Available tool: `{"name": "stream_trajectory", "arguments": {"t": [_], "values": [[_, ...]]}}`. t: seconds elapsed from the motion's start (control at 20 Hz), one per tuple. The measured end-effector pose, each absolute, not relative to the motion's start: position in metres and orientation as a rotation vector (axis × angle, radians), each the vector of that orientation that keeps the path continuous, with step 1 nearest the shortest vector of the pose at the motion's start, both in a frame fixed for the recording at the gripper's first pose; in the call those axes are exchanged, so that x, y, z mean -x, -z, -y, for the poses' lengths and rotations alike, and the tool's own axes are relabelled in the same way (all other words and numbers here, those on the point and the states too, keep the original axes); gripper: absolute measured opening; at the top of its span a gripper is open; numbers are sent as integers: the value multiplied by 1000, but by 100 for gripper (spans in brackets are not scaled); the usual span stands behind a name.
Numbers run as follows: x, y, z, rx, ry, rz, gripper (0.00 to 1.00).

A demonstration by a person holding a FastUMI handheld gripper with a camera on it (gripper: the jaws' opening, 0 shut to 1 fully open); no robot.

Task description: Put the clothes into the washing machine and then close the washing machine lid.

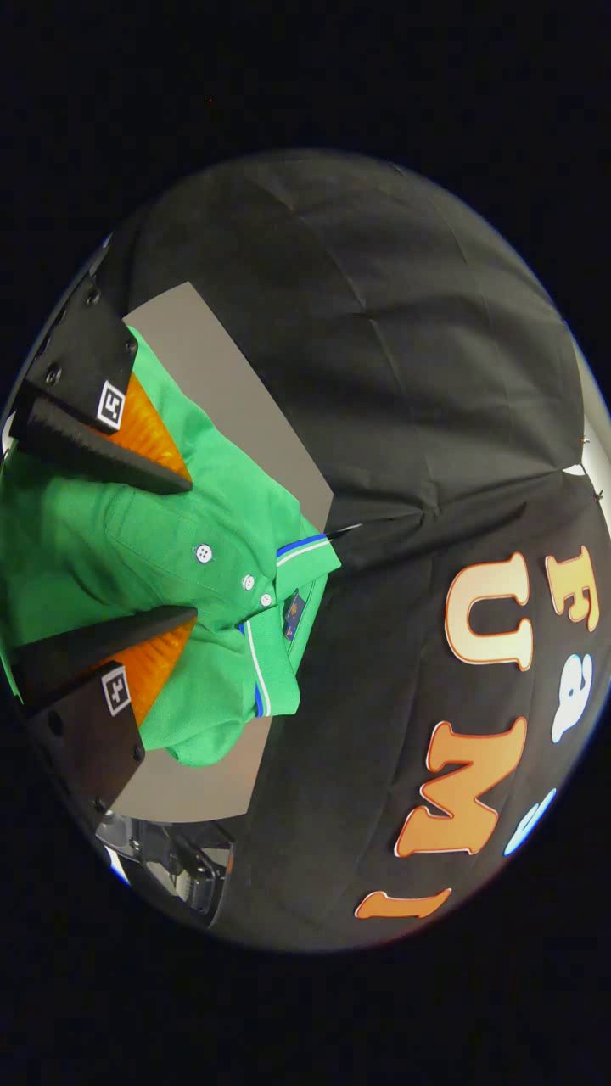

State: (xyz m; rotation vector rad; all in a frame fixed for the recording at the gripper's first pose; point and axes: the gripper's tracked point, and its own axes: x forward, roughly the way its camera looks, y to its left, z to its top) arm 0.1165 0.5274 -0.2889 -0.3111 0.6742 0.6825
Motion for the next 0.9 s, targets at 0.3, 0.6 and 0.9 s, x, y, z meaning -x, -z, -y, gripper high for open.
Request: {"name": "stream_trajectory", "arguments": {"t": [0.3, 0.6, 0.9], "values": [[-125, 288, -516, 271, -701, -726, 49], [-130, 283, -515, 215, -735, -694, 19], [-132, 261, -512, 94, -762, -609, 12]]}}
